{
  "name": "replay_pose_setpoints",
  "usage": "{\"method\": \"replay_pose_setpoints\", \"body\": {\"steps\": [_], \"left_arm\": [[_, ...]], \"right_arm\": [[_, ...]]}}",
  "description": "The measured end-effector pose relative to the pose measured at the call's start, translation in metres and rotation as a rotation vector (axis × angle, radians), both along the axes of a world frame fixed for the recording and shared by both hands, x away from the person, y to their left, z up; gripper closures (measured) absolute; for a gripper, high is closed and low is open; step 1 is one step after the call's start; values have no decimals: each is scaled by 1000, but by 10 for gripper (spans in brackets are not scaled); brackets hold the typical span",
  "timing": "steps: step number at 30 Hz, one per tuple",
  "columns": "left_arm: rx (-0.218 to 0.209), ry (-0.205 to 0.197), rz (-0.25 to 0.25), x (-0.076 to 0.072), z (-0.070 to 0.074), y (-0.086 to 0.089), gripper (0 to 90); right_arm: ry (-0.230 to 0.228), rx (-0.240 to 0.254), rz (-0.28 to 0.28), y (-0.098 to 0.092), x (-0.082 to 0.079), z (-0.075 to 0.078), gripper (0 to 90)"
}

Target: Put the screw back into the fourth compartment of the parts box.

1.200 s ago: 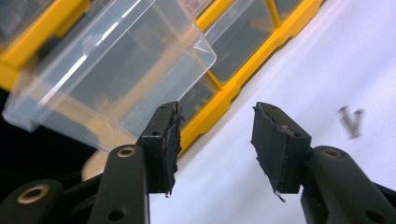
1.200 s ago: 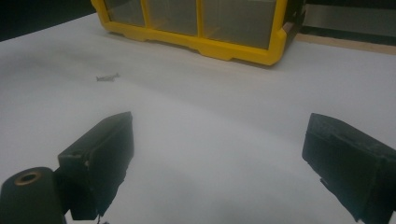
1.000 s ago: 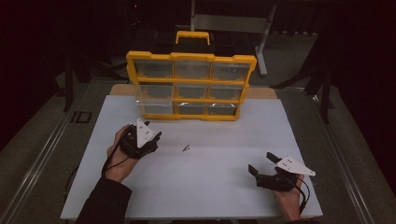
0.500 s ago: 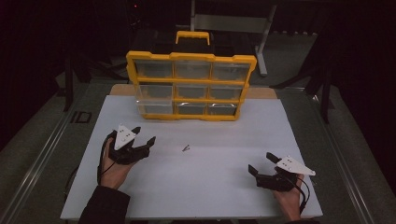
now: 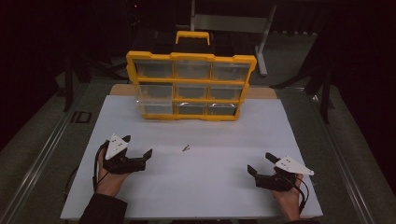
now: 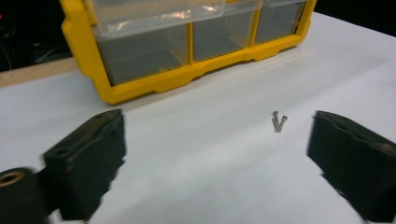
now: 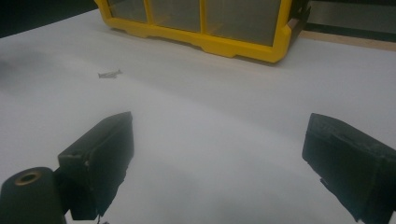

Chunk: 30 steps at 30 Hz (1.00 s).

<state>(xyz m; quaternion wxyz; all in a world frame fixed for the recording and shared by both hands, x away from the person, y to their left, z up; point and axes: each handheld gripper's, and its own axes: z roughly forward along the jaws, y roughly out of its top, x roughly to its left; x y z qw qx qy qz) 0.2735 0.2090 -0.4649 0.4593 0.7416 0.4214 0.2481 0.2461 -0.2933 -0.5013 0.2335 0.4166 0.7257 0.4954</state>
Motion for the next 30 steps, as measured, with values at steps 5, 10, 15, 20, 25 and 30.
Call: {"method": "replay_pose_setpoints", "body": {"steps": [5, 10, 15, 20, 25, 30], "left_arm": [[-7, 0, 9, -9, -4, 6, 4], [16, 14, -1, -21, -9, 14, 2], [1, 12, 10, -29, -10, 25, 2], [15, 9, 14, -28, -13, 26, 2], [24, 11, 18, -27, -14, 28, 2], [29, 12, 36, -26, -14, 30, 2]], "right_arm": [[-1, -1, 0, 0, 0, 0, 89], [-2, 5, -2, 0, -1, 1, 88], [1, 1, 5, 2, 0, 1, 88], [6, -4, 14, 4, 0, 1, 89], [16, -2, 12, 2, 1, 1, 89], [35, 20, 23, 2, 1, 2, 89]]}}
